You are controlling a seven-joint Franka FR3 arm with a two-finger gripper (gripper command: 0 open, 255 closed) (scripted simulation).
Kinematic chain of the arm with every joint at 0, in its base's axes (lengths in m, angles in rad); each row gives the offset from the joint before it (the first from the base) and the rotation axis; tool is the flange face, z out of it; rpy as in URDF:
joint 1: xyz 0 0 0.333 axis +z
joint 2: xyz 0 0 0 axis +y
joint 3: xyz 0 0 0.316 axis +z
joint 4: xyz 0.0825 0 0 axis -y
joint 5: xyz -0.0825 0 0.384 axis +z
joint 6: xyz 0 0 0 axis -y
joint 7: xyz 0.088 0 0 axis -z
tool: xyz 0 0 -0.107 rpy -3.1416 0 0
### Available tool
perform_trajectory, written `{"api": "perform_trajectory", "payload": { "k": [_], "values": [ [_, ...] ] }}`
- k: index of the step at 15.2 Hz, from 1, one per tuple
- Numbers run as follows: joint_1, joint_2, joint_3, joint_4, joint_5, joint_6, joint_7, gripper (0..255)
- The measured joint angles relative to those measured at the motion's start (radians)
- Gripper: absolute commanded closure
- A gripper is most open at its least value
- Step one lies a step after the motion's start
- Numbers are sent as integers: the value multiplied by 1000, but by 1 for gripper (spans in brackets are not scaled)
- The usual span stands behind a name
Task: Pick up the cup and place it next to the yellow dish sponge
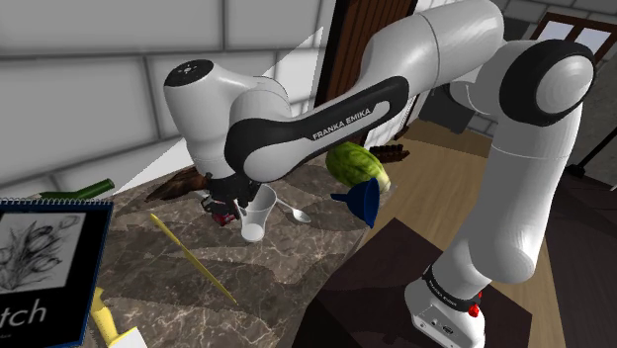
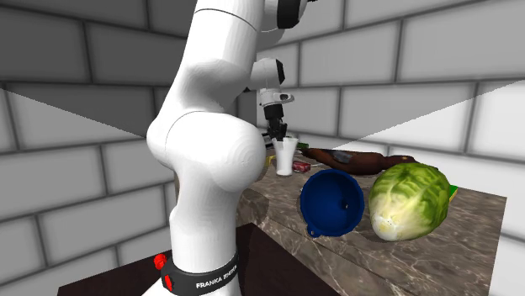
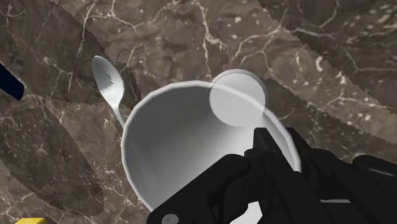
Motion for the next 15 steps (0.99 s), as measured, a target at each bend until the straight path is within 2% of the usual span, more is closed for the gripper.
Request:
{"api": "perform_trajectory", "payload": {
  "k": [15],
  "values": [
    [-5,-66,20,125,55,-168,-61,255]
  ]
}}
